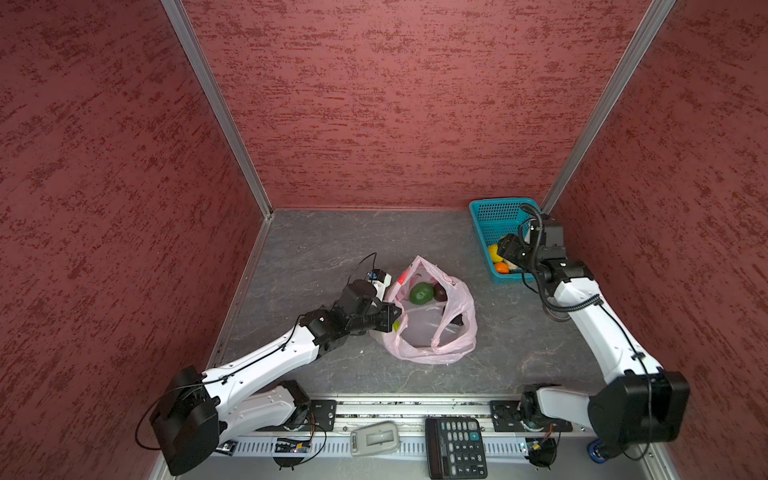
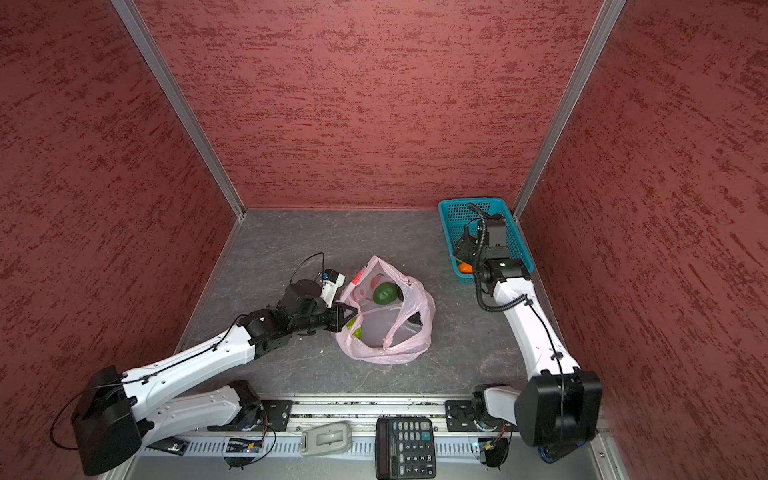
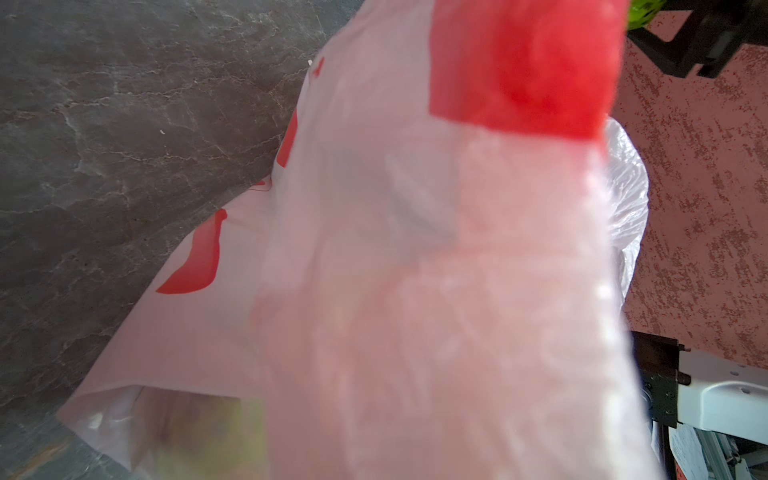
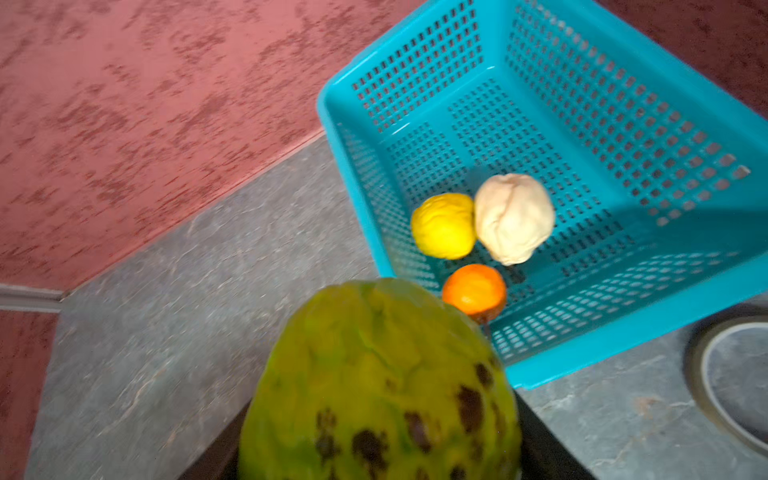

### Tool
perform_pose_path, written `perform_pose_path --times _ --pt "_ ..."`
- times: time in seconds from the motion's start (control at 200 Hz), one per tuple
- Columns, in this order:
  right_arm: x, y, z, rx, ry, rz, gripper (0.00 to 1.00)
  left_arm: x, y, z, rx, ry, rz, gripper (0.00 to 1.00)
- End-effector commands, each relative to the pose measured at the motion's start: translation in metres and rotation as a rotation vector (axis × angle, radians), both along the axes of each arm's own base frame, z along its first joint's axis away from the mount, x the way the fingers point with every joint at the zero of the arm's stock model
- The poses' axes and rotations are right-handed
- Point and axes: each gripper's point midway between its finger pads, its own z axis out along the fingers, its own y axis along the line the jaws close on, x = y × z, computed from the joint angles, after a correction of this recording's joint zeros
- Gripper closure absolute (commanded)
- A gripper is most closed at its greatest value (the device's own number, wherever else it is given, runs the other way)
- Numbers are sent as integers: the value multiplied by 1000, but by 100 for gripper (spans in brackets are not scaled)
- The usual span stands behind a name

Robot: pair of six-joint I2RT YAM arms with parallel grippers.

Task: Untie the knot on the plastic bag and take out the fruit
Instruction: 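Lift the green custard apple out and carry it to the teal basket, then lower the custard apple into the basket and open the right gripper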

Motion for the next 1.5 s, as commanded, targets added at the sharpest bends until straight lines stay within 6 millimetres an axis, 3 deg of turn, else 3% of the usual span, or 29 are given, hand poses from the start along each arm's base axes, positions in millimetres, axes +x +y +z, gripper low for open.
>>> perform_pose_path --times 0.0,0.06,0.08,0.165,0.381,0.606,0.731,0.857,0.962,1.192,1.498 --pt "26 -30 -4 5 -33 -18 39 4 -3 10 -3 -27 -6 100" --pt "36 -51 -12 2 -17 -60 38 5 -3 11 -4 -28 -3 100" --pt "41 -59 -25 10 11 -75 38 5 -3 10 -2 -25 -3 100" --pt "57 -86 -44 38 51 -123 38 6 -3 11 -4 -28 4 100" --pt "82 -133 -88 -3 196 -190 38 7 -5 9 -2 -23 14 100" --pt "80 -147 -121 -34 314 -214 35 10 -6 11 -6 -30 27 100" --pt "79 -148 -131 -31 342 -216 25 12 -7 10 -5 -28 27 100" --pt "78 -149 -131 -31 346 -219 9 12 -8 12 -5 -29 25 100" --pt "76 -148 -127 -33 339 -215 2 12 -8 12 -3 -31 24 100" --pt "70 -142 -105 -32 289 -194 2 10 -7 12 -4 -33 19 100" --pt "50 -107 -59 18 177 -98 1 7 -4 15 -3 -40 15 100"
